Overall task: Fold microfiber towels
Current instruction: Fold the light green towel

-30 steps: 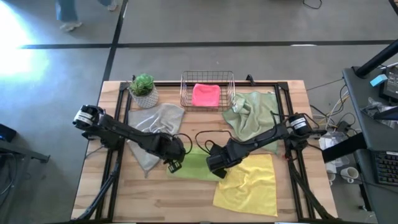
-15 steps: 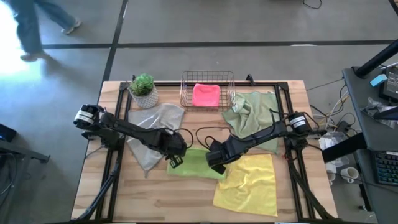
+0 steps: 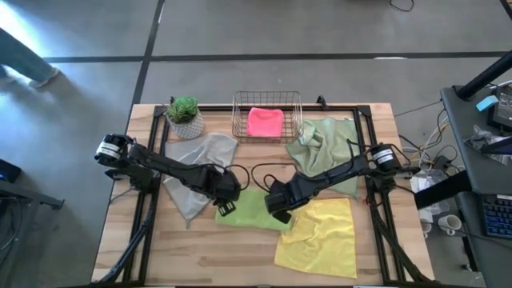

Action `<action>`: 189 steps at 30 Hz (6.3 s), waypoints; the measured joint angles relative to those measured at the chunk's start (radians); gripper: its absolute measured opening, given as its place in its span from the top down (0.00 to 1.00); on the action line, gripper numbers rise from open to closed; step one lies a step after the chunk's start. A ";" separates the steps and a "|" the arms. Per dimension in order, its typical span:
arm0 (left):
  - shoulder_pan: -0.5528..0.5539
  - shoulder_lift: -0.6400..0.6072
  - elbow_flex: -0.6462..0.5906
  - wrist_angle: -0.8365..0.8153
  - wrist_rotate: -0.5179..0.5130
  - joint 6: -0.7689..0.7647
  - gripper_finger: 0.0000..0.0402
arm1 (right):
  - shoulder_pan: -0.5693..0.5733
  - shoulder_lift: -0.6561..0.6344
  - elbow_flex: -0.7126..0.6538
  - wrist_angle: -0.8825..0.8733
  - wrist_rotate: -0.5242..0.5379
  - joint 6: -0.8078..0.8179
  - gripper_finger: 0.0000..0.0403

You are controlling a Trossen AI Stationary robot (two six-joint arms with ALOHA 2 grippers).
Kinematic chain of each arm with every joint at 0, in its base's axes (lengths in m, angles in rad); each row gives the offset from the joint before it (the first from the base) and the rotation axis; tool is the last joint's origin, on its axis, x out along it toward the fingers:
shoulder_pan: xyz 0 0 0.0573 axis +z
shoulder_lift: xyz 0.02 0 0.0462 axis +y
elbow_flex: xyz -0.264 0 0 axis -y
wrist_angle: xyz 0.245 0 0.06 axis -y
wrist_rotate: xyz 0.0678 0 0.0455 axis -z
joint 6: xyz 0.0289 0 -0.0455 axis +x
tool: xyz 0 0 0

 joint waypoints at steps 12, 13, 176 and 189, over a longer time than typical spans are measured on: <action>-0.051 -0.001 0.014 0.083 0.122 -0.047 0.60 | -0.006 -0.119 -0.002 -0.161 0.054 -0.074 0.67; -0.067 -0.001 0.008 0.111 0.122 -0.054 0.60 | -0.006 -0.138 -0.007 -0.166 0.055 -0.074 0.67; -0.383 -0.097 0.342 -0.331 -0.138 0.420 0.91 | -0.015 -0.416 -0.312 0.065 0.050 0.093 0.83; -0.371 -0.097 0.339 -0.413 -0.140 0.414 0.67 | 0.041 -0.416 -0.312 0.452 -0.011 0.040 0.83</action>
